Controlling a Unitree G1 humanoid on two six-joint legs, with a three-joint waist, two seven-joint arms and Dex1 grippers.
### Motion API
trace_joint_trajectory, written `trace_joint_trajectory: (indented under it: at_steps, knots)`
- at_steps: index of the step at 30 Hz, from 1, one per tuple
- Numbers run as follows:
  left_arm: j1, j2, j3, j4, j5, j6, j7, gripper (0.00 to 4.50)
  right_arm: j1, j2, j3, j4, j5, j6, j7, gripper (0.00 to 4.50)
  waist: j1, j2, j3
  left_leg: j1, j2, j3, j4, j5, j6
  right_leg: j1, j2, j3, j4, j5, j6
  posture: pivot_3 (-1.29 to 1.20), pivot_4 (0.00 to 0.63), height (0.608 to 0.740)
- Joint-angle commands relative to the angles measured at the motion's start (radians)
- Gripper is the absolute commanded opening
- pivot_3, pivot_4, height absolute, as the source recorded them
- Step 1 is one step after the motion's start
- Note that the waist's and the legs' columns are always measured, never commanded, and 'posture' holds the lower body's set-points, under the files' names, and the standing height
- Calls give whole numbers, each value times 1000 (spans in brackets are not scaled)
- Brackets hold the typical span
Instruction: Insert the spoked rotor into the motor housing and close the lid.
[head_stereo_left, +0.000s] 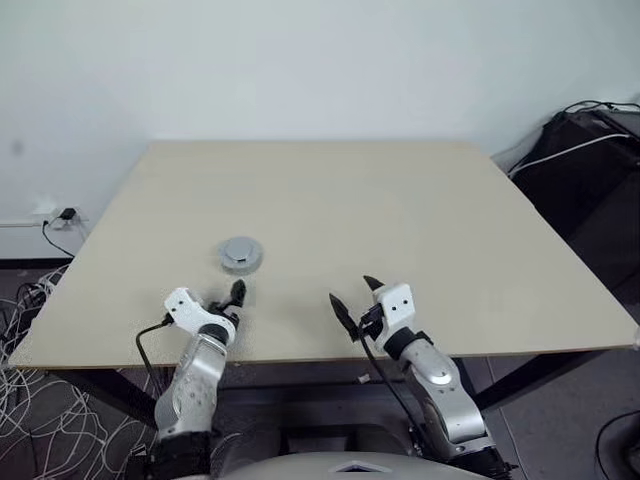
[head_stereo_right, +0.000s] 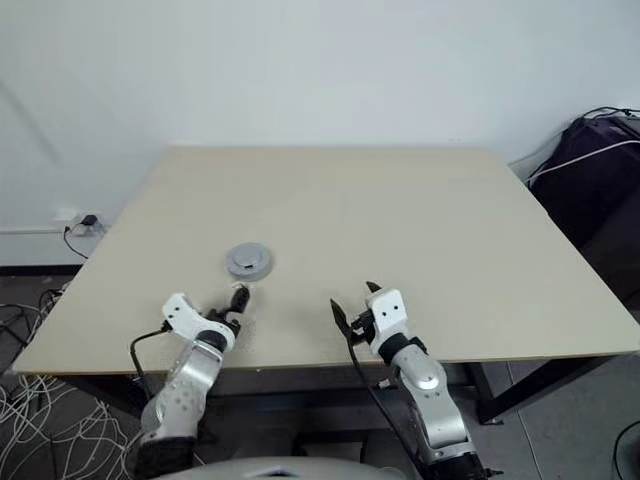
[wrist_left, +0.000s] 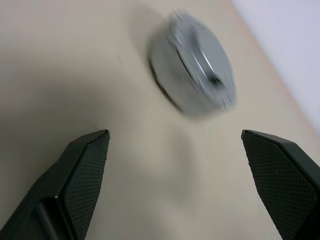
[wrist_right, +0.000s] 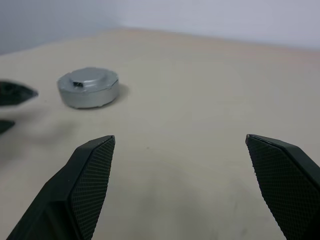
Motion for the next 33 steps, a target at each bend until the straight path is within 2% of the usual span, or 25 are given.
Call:
trace_joint_trajectory:
  at_steps: [1,7,12,19,23,33]
  knots:
    - [12,-3,-72,-41,91,-76,-70,4478,-2,20,-35,-6,-26,-57,-65,4500,0,1,1,0,0,0,0,0,0,0,0,0,0,0,0,0,0,740]
    - [12,17,-109,-6,259,-240,-98,4478,9,34,-57,14,-66,-108,-131,4500,1,1,1,-1,0,0,-1,0,0,-3,0,0,0,0,-2,0,0,740]
    - [3,33,-142,73,462,-482,-70,4478,26,52,-94,29,-102,-172,-215,4500,11,1,1,-11,0,0,-1,1,-1,-13,1,0,0,2,-6,0,0,740]
    - [24,43,-181,162,678,-728,5,4478,76,77,-148,39,-152,-241,-336,4500,23,1,1,-12,0,0,-1,0,0,-13,0,0,0,2,-6,0,0,740]
    - [43,30,-179,185,737,-824,58,4478,112,109,-192,26,-152,-255,-403,4500,25,1,1,-12,1,0,-2,0,0,-13,0,0,0,2,-6,0,0,740]
    - [52,26,-168,206,778,-874,122,4478,156,144,-237,36,-180,-313,-489,4500,23,2,1,-12,1,0,-2,0,0,-13,0,0,0,-1,-1,0,0,740]
